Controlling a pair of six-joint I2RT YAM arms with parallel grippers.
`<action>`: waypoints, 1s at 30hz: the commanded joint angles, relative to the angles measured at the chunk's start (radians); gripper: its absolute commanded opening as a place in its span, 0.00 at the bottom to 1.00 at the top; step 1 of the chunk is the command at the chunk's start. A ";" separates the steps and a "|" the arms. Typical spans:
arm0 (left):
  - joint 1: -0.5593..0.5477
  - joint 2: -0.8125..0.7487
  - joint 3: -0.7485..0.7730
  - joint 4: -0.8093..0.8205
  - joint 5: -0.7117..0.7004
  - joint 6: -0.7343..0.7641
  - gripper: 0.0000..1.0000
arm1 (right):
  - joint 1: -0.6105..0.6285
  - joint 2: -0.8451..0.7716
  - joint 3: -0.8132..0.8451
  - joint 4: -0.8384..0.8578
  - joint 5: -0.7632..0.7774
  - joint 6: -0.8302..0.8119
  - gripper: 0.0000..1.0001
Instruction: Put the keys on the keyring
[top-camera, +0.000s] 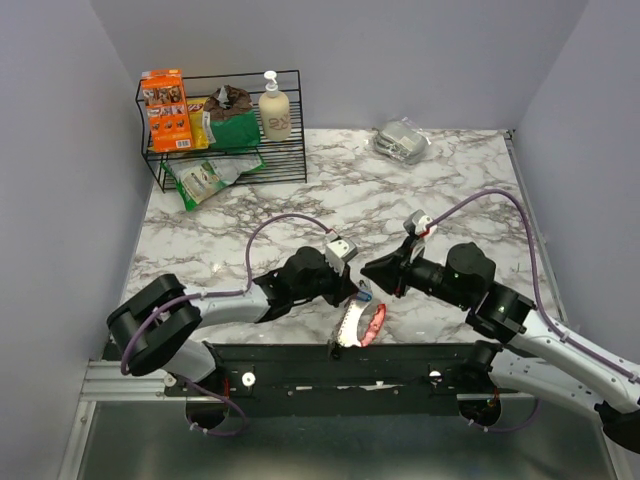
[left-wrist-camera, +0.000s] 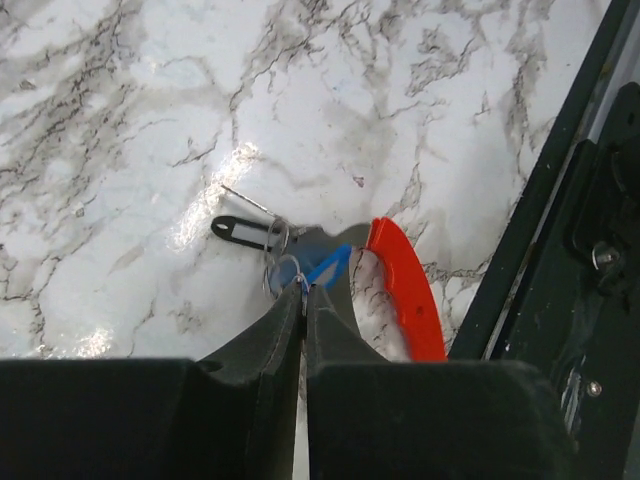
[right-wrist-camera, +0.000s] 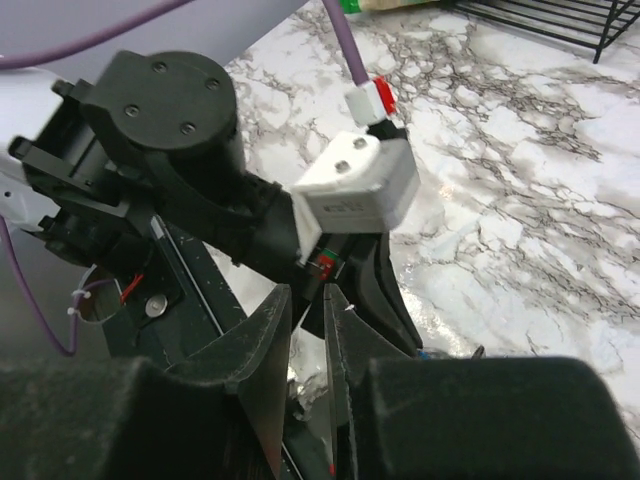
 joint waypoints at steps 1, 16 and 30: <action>-0.006 0.077 0.062 0.039 -0.035 -0.022 0.16 | -0.005 -0.023 -0.017 -0.015 0.046 0.004 0.29; -0.016 0.121 0.076 0.047 -0.050 -0.045 0.64 | -0.008 -0.089 -0.029 -0.032 0.089 0.010 0.69; 0.051 -0.057 0.020 0.082 -0.127 -0.114 0.79 | -0.008 -0.127 -0.033 -0.032 0.085 0.020 0.96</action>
